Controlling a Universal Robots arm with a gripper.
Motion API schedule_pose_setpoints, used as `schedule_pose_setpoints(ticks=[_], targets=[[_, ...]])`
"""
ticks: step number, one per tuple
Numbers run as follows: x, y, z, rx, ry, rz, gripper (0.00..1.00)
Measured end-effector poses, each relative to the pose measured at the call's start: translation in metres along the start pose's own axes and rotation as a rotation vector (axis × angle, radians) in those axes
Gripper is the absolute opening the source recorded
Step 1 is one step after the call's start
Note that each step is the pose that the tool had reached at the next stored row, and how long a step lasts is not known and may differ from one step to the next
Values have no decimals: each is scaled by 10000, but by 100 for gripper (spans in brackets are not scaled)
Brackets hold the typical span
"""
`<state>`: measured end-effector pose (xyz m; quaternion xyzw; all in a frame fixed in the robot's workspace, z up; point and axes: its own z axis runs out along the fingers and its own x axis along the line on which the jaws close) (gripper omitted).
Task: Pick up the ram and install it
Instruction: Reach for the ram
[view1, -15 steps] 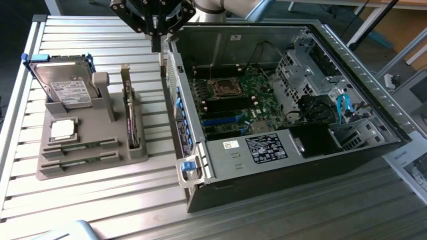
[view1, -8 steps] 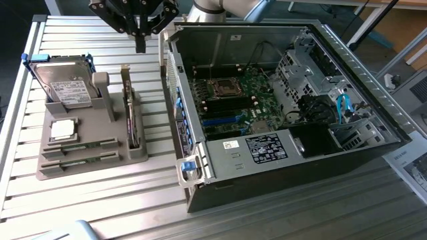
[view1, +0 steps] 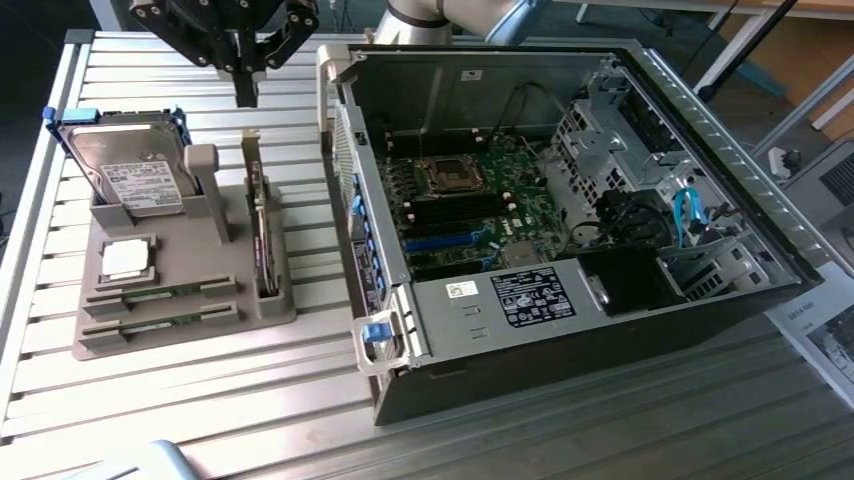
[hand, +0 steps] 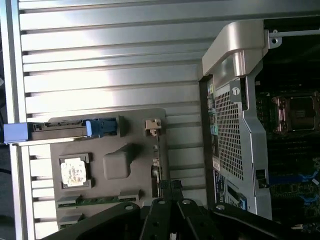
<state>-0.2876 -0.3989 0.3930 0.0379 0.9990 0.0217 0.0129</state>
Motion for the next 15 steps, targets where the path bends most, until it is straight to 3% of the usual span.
schedule_pose_setpoints(ticks=[5,9,15], targets=[[235,-18,-6,1,0,0,11],[342,-26,-10,1,1,0,11],[586,-44,-16,1,1,0,11]])
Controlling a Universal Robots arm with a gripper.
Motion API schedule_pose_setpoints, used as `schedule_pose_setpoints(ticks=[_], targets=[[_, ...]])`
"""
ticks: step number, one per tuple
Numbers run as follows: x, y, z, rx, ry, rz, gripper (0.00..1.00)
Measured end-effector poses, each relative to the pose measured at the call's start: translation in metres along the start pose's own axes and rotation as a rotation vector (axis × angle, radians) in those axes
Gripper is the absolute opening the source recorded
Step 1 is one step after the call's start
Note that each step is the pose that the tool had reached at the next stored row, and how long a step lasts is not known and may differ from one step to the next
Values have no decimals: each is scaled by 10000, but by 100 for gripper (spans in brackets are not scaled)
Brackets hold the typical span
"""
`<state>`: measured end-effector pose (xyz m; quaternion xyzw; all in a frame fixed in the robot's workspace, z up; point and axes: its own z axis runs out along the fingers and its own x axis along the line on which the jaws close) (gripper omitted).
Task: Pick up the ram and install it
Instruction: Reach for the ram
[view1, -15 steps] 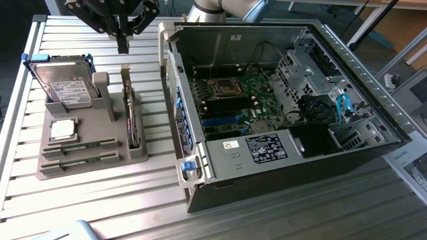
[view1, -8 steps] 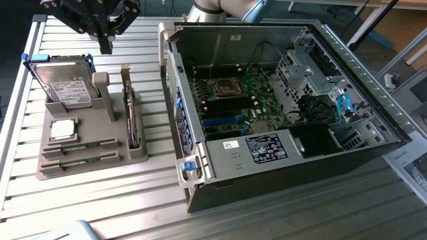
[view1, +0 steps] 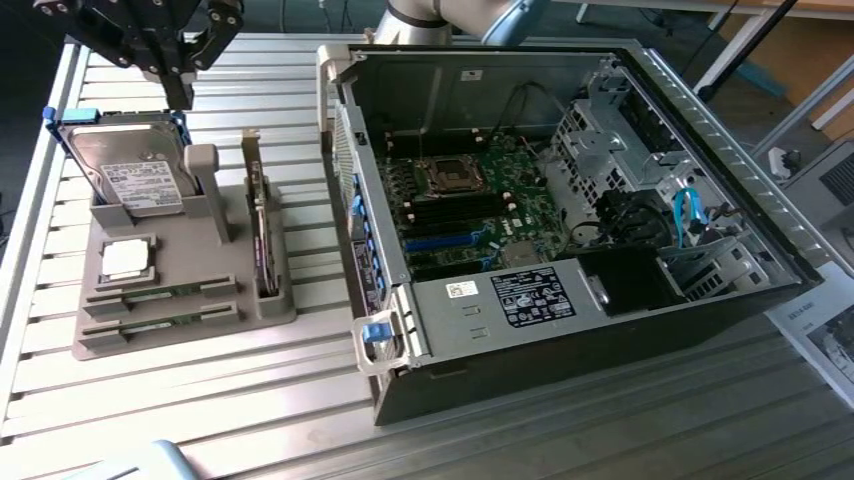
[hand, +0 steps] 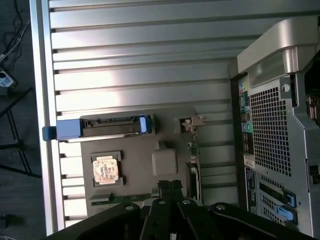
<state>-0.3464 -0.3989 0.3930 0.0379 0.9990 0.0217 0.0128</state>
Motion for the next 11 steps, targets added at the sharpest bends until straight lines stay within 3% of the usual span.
schedule_pose_setpoints(ticks=[4,11], targets=[[157,-12,-4,0,0,0,11],[168,-17,-4,-1,-1,1,11]])
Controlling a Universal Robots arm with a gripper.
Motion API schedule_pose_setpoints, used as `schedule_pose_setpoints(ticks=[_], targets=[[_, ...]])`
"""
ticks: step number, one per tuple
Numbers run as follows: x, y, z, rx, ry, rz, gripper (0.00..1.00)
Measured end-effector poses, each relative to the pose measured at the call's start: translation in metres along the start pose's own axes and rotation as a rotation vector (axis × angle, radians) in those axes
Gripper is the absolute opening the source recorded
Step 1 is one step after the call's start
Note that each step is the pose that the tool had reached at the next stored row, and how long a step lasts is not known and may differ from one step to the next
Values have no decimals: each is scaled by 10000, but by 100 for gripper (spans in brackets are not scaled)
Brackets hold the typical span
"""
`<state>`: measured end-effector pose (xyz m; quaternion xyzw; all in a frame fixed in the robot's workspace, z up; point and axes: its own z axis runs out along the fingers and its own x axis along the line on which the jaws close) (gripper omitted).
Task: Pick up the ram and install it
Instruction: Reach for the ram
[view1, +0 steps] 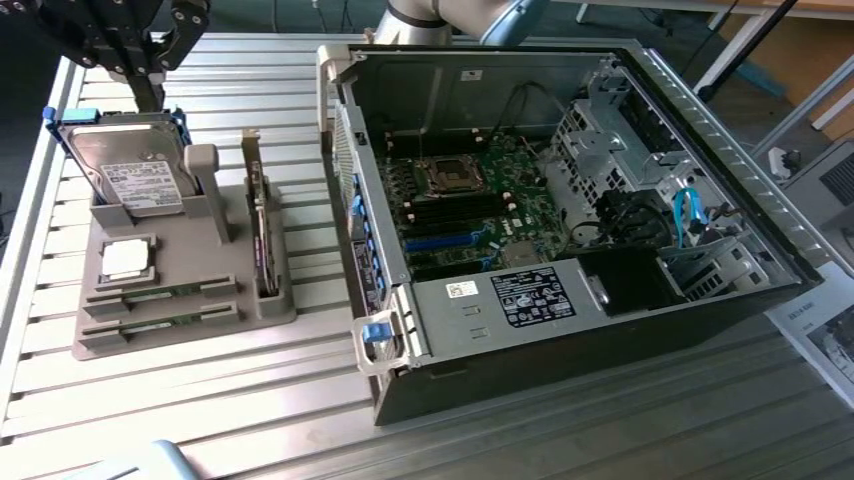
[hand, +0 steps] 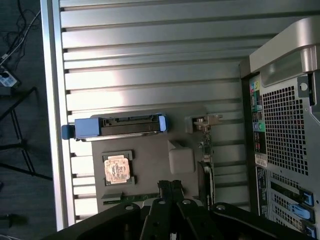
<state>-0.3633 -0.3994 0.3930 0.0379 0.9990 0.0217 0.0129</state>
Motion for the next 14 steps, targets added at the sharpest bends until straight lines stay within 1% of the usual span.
schedule_pose_setpoints(ticks=[8,14], targets=[[22,-123,-6,0,0,-2,11],[43,-260,-12,-1,-1,-1,11]])
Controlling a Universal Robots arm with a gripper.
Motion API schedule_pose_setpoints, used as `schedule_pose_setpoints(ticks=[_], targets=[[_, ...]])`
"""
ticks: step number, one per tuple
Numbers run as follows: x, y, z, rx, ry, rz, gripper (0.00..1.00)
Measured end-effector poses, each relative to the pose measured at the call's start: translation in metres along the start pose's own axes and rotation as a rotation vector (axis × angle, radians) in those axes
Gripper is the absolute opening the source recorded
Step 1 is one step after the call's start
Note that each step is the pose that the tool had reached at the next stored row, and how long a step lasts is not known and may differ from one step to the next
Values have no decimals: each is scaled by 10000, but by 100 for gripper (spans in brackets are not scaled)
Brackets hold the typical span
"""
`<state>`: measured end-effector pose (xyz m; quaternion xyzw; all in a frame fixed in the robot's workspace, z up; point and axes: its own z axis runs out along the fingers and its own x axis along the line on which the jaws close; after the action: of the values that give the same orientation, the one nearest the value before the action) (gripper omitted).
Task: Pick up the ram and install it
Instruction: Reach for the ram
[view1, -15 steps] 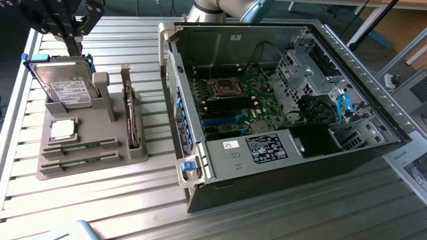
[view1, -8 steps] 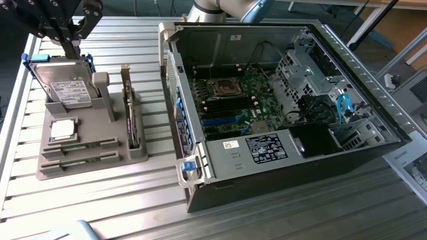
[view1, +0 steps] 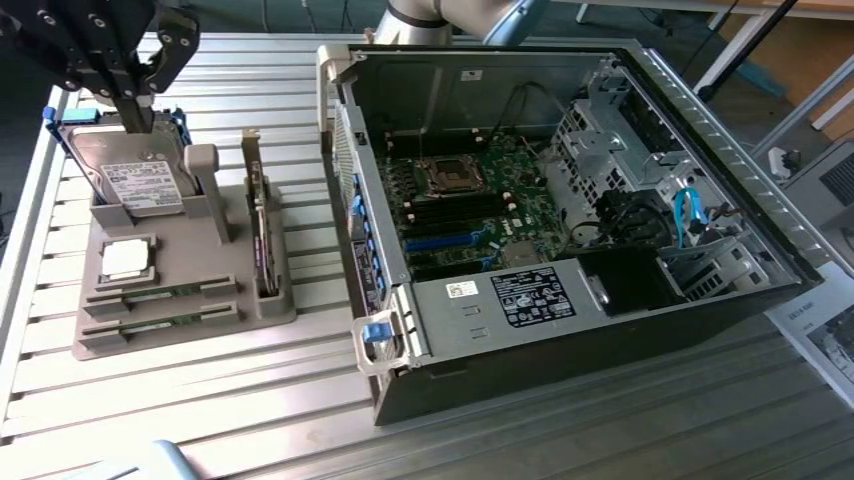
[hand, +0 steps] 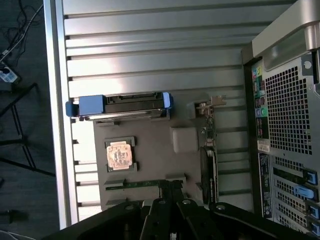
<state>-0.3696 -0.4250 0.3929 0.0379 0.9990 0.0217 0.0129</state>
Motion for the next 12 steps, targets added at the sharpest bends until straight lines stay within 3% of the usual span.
schedule_pose_setpoints(ticks=[8,12], targets=[[21,-207,-10,1,0,-1,11],[21,-223,-11,1,0,0,11]])
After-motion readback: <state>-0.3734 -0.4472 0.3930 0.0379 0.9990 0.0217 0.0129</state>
